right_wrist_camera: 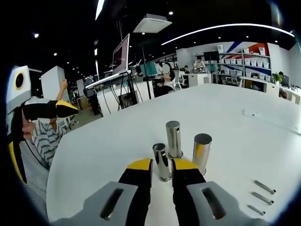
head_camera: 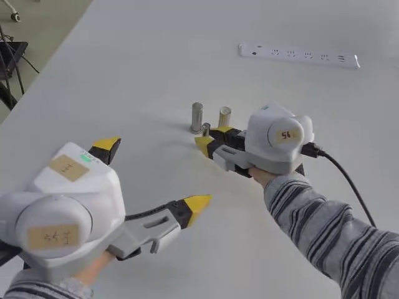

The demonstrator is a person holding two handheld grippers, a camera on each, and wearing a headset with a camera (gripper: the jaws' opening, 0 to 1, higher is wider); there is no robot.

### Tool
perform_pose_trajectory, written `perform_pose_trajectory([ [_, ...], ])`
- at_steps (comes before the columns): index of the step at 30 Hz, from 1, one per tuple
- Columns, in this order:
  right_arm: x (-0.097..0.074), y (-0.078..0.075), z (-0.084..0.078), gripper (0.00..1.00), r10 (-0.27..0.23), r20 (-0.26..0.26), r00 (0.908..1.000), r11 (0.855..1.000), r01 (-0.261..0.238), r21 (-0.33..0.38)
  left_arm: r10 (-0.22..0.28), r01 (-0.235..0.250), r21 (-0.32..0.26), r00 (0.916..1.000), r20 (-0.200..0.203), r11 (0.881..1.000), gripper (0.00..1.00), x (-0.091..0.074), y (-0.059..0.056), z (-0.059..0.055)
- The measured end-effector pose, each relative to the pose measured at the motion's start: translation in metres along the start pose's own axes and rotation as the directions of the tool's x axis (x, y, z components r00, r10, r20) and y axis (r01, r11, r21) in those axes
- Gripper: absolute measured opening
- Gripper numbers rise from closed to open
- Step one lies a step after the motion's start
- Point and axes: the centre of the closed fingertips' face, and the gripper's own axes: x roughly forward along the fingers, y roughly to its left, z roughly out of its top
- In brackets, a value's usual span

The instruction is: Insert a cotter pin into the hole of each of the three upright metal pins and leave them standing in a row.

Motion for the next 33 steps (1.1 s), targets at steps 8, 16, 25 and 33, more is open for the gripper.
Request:
perform_pose_trajectory([
  [8,0.0,0.001,0.0,0.06,0.001,0.006,1.0,1.0,-0.001,-0.008,-0.006,0.006,-0.007,1.0,-0.005,1.0,0.9,0.0,-0.002,-0.001],
  [16,-0.003,0.002,0.0,0.05,-0.009,-0.004,1.0,0.999,0.009,-0.037,-0.015,0.014,-0.009,0.9999,-0.007,1.0,0.9,0.001,-0.005,-0.002],
  [25,-0.017,0.005,-0.006,0.04,-0.036,-0.024,0.9991,0.995,0.034,-0.099,-0.021,0.022,-0.048,0.9996,0.02,0.999,0.9,-0.001,-0.006,0.003],
  [33,-0.036,0.003,-0.013,0.04,-0.077,-0.036,0.9964,0.989,0.071,-0.128,-0.035,0.035,-0.045,0.9993,0.016,0.998,0.89,-0.002,-0.014,0.002],
])
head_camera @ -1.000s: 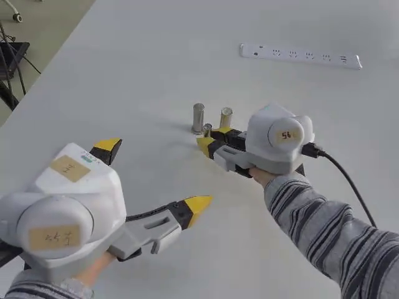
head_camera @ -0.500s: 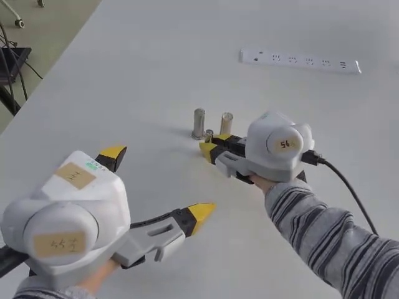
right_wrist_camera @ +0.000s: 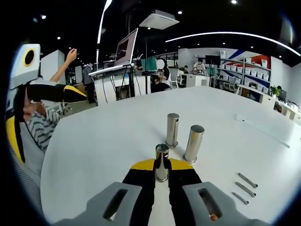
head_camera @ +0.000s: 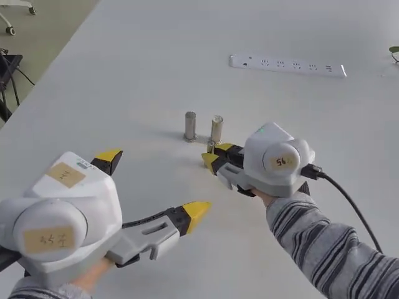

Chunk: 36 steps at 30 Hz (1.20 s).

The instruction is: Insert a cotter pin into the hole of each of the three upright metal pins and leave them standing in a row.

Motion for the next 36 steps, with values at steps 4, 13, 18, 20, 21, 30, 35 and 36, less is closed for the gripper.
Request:
perform_pose_trajectory([
  [4,-0.009,-0.001,-0.006,0.04,-0.02,-0.016,0.9997,1.0,0.02,-0.016,-0.007,0.007,0.006,1.0,-0.003,1.0,0.89,0.0,-0.004,0.0],
  [13,-0.017,-0.003,-0.011,0.04,-0.03,-0.018,0.9994,0.999,0.03,0.016,-0.015,0.015,0.015,0.9999,-0.009,1.0,0.88,-0.001,-0.009,0.0],
  [18,-0.016,-0.003,-0.01,0.04,-0.03,-0.012,0.9995,0.999,0.03,0.02,-0.017,0.017,0.019,0.9997,-0.016,1.0,0.87,-0.001,-0.009,-0.001],
  [20,-0.015,-0.003,-0.01,0.05,-0.029,-0.012,0.9995,0.999,0.029,0.027,-0.016,0.017,0.019,0.9997,-0.017,1.0,0.87,-0.002,-0.009,-0.001],
  [21,-0.015,-0.003,-0.01,0.05,-0.026,-0.011,0.9996,0.999,0.027,0.029,-0.016,0.016,0.018,0.9997,-0.017,1.0,0.87,-0.002,-0.008,-0.001],
  [30,-0.017,-0.003,-0.013,0.14,-0.02,-0.017,0.9997,0.999,0.02,0.036,-0.014,0.015,0.02,0.9995,-0.027,1.0,0.87,-0.002,-0.008,-0.002],
  [35,-0.026,-0.005,-0.018,0.18,-0.011,-0.039,0.9992,0.999,0.012,0.042,-0.013,0.013,0.022,0.9997,-0.023,1.0,0.87,-0.002,-0.008,-0.001],
  [36,-0.029,-0.006,-0.019,0.19,-0.008,-0.047,0.9989,0.999,0.01,0.048,-0.012,0.012,0.023,0.9997,-0.023,1.0,0.88,-0.001,-0.008,-0.001],
])
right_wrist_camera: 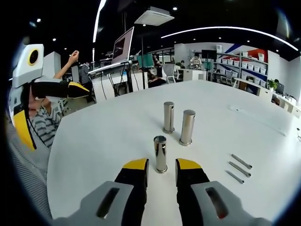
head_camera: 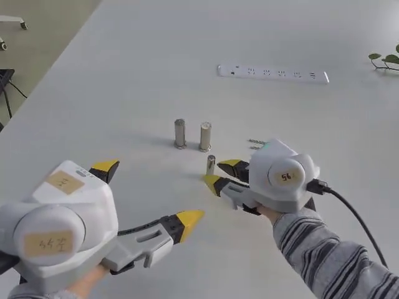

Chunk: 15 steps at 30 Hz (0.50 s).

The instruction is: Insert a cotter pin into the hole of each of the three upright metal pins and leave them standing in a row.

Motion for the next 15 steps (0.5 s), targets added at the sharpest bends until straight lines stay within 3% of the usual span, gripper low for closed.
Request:
perform_pose_trajectory([
  [15,-0.031,-0.044,-0.013,0.22,-0.011,-0.131,0.9913,1.0,0.007,-0.027,-0.002,0.002,0.008,1.0,-0.007,1.0,0.89,0.002,0.003,0.003],
])
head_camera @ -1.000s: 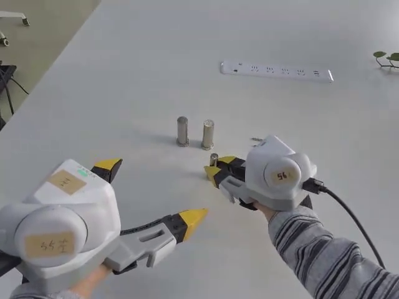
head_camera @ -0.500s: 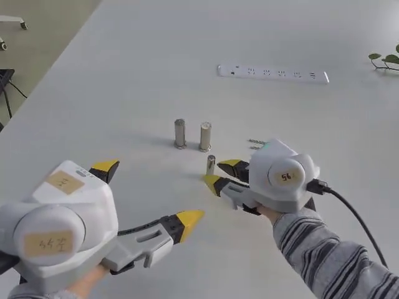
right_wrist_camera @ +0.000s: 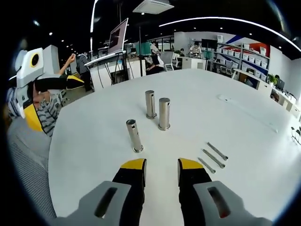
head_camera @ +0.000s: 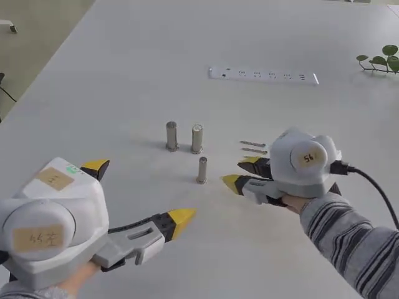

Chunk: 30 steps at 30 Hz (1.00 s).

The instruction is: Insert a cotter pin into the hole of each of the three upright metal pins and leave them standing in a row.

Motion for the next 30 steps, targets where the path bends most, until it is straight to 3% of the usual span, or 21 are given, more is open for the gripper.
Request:
perform_pose_trajectory([
  [3,-0.003,-0.01,-0.002,0.21,0.008,-0.048,0.9988,1.0,-0.009,-0.022,-0.001,0.001,0.003,1.0,-0.005,1.0,0.89,0.0,0.0,-0.001],
  [7,-0.004,-0.026,-0.012,0.21,0.007,-0.167,0.9859,0.997,-0.019,-0.073,-0.004,0.004,0.001,0.9999,-0.012,1.0,0.89,0.001,-0.001,-0.003],
  [13,-0.004,-0.039,-0.007,0.2,0.012,-0.201,0.9796,0.996,-0.029,-0.084,-0.004,0.004,0.002,0.9998,-0.017,1.0,0.89,0.001,-0.001,-0.005],
  [15,-0.004,-0.043,-0.013,0.2,0.015,-0.254,0.9671,0.995,-0.039,-0.093,-0.003,0.003,0.001,0.9998,-0.019,1.0,0.89,0.001,0.0,-0.005],
  [17,-0.001,-0.045,-0.013,0.19,0.02,-0.263,0.9647,0.994,-0.047,-0.096,-0.002,0.002,0.001,0.9998,-0.021,1.0,0.89,0.001,0.001,-0.006],
  [22,0.002,-0.049,-0.019,0.17,0.037,-0.319,0.947,0.994,-0.067,-0.085,0.005,-0.006,-0.002,0.9996,-0.028,1.0,0.89,0.0,0.002,-0.008],
  [30,0.006,-0.054,-0.023,0.12,0.054,-0.374,0.926,0.993,-0.089,-0.078,0.011,-0.011,-0.007,0.9992,-0.039,1.0,0.88,-0.001,0.004,-0.013],
])
